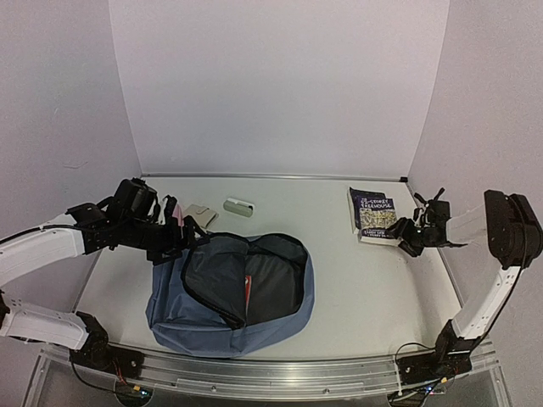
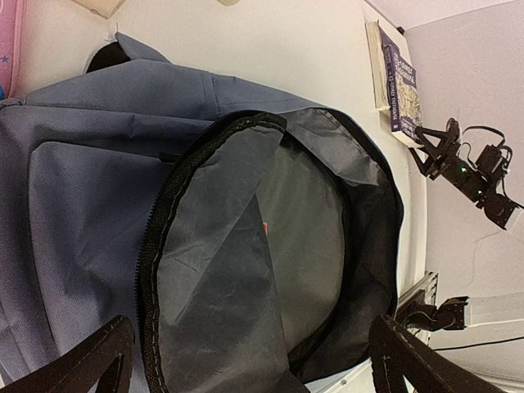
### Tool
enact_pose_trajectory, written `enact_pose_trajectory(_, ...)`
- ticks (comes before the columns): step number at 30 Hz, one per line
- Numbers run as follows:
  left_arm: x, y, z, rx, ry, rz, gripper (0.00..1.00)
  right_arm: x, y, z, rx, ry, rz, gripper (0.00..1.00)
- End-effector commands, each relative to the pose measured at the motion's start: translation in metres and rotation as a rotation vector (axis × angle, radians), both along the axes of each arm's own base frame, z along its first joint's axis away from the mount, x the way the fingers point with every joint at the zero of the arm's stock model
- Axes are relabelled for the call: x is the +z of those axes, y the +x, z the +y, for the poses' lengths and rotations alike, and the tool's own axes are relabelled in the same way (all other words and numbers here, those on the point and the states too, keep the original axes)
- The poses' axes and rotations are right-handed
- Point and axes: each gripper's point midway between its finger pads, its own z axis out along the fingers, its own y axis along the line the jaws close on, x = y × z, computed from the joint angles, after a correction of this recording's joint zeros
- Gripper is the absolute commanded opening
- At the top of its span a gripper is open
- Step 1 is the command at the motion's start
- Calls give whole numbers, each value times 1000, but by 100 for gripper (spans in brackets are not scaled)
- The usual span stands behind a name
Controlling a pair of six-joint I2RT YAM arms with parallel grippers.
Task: Pack the student bag
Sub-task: Pick up the book from the center of the board.
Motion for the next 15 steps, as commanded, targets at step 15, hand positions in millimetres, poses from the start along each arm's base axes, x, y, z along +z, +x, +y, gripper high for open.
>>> enact_pose_trajectory(15,31,10,-5,-9,-26,-68,100,13,11,13,51,91,-64,31)
